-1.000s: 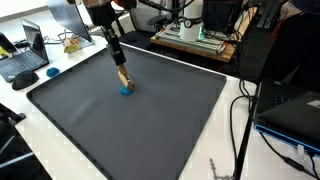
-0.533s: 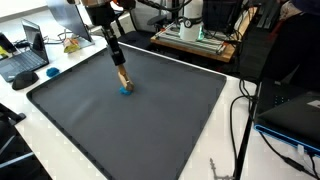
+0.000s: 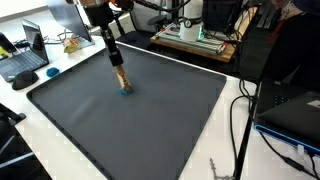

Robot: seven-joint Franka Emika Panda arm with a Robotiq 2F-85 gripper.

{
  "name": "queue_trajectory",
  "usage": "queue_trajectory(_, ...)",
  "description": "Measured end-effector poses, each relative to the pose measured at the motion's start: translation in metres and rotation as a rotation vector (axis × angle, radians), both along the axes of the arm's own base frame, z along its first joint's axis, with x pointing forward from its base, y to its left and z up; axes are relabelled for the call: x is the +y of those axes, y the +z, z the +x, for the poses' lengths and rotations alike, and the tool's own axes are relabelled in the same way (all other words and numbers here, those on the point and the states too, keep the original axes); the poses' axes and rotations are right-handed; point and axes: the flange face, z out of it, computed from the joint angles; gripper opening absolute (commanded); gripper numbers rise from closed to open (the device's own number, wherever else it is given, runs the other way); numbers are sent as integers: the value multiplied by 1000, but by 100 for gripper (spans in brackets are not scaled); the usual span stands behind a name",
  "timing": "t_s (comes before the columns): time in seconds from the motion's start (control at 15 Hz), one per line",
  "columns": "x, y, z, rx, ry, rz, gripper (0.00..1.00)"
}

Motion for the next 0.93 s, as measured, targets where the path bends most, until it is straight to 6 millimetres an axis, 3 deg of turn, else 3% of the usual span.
queue_trajectory(0.27,0,-16,3,20,-12,-1,22)
queue_trajectory(0.93,-1,-22,9,22,-19,-1,22)
